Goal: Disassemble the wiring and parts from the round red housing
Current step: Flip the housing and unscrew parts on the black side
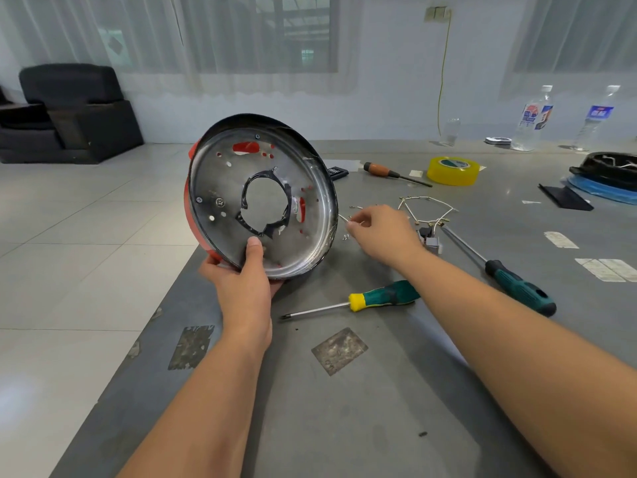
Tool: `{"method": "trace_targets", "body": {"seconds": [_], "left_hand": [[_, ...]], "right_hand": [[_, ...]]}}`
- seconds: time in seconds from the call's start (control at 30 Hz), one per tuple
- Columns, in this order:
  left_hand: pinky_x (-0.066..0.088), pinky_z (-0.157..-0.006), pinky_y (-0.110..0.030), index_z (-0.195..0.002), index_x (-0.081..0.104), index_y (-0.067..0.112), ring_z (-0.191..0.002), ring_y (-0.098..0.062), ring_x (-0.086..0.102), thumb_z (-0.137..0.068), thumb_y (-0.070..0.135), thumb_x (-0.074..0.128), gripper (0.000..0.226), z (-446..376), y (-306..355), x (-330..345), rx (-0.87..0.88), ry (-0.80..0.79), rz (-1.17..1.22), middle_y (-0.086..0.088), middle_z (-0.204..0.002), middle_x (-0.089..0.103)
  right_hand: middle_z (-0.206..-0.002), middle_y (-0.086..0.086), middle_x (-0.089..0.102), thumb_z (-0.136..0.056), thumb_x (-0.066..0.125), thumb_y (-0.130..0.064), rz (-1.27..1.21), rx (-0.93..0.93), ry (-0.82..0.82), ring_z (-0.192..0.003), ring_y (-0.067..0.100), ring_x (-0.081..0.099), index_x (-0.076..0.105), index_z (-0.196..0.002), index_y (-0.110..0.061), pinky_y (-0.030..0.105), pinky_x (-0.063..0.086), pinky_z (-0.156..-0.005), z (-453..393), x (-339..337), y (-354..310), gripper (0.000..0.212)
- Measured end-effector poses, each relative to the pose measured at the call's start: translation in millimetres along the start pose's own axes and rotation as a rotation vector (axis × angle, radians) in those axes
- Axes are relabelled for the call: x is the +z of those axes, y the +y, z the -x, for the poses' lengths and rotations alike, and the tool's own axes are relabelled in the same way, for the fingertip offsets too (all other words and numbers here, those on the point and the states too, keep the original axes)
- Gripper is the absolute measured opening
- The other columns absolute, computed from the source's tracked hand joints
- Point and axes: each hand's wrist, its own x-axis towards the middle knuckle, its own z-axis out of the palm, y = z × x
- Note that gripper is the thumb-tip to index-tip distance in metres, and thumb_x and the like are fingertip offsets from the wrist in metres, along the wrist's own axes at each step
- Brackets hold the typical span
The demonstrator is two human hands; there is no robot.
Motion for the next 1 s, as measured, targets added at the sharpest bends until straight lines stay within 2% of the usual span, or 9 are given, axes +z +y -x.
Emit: {"method": "trace_targets", "body": {"seconds": [0.17,0.23,0.3,0.43,0.6,0.7,0.83,0.9,1.0], "left_hand": [[0.066,-0.077,-0.042,-0.126,0.042,0.029,-0.115,-0.017,0.070,-0.102,0.037,0.068,0.036,11.0,6.7,2.1,-0.044,-0.072,0.053,0.001,-0.133,0.061],[0.066,-0.077,-0.044,-0.121,0.045,0.031,-0.113,-0.019,0.074,-0.102,0.043,0.067,0.032,12.9,7.2,2.3,-0.068,-0.131,0.088,0.000,-0.133,0.064],[0.066,-0.077,-0.048,-0.124,0.046,0.028,-0.107,-0.021,0.077,-0.094,0.051,0.070,0.045,13.9,7.4,1.6,-0.083,-0.182,0.124,-0.001,-0.131,0.068],[0.065,-0.081,-0.049,-0.144,0.047,0.024,-0.112,-0.028,0.076,-0.082,0.061,0.072,0.076,16.1,7.9,1.2,-0.114,-0.289,0.066,-0.004,-0.132,0.073],[0.063,-0.092,-0.050,-0.138,0.061,0.027,-0.114,-0.027,0.075,-0.080,0.064,0.069,0.069,13.8,8.2,1.4,-0.155,-0.339,-0.026,0.001,-0.128,0.076],[0.062,-0.096,-0.048,-0.123,0.069,0.033,-0.114,-0.027,0.074,-0.077,0.069,0.068,0.058,12.5,10.8,1.2,-0.179,-0.334,-0.025,0.005,-0.119,0.079],[0.060,-0.099,-0.047,-0.133,0.064,0.030,-0.119,-0.020,0.072,-0.087,0.066,0.067,0.059,11.2,14.3,-0.5,-0.193,-0.275,0.041,0.007,-0.126,0.076],[0.061,-0.097,-0.046,-0.136,0.062,0.030,-0.118,-0.018,0.072,-0.095,0.064,0.063,0.054,10.6,14.8,-1.2,-0.192,-0.254,0.053,0.008,-0.128,0.075],[0.062,-0.094,-0.043,-0.136,0.063,0.031,-0.116,-0.019,0.073,-0.098,0.064,0.060,0.051,10.8,15.0,-0.9,-0.187,-0.240,0.028,0.006,-0.127,0.076]], "right_hand": [[-0.076,-0.010,0.076,-0.099,0.042,-0.062,-0.199,-0.060,-0.028,-0.095,0.013,0.066,0.069,-0.113,-0.025,0.037,0.053,-0.085,44.4,-1.8,-10.9,0.048],[-0.087,-0.005,0.076,-0.096,0.049,-0.062,-0.261,-0.071,-0.009,-0.094,0.019,0.069,0.069,-0.107,-0.024,0.039,0.055,-0.084,52.5,0.8,-14.8,0.044],[-0.102,-0.002,0.072,-0.090,0.059,-0.060,-0.402,-0.020,-0.031,-0.092,0.023,0.072,0.063,-0.112,-0.023,0.045,0.057,-0.086,56.4,5.1,-17.2,0.043],[-0.120,0.007,0.065,-0.076,0.074,-0.044,-0.732,0.137,-0.123,-0.106,0.034,0.068,0.049,-0.119,-0.018,0.053,0.059,-0.086,54.4,11.9,-16.8,0.056],[-0.116,0.009,0.065,-0.084,0.071,-0.011,-0.901,0.191,-0.032,-0.100,0.031,0.069,0.052,-0.106,-0.023,0.045,0.065,-0.069,39.7,8.2,-5.3,0.031],[-0.109,0.004,0.067,-0.082,0.070,-0.015,-0.827,0.173,0.038,-0.098,0.028,0.069,0.052,-0.097,-0.031,0.049,0.063,-0.078,33.0,-1.7,3.4,0.028],[-0.093,-0.012,0.069,-0.084,0.066,-0.019,-0.695,0.113,0.109,-0.090,0.019,0.071,0.057,-0.110,-0.033,0.050,0.060,-0.085,33.7,-12.4,12.6,0.031],[-0.088,-0.019,0.069,-0.087,0.064,-0.021,-0.650,0.089,0.145,-0.083,0.010,0.070,0.059,-0.116,-0.033,0.045,0.060,-0.080,36.1,-15.4,13.8,0.032],[-0.077,-0.026,0.068,-0.093,0.060,-0.024,-0.652,0.055,0.205,-0.072,-0.008,0.065,0.061,-0.109,-0.039,0.027,0.049,-0.063,38.9,-15.1,15.8,0.022]]}}
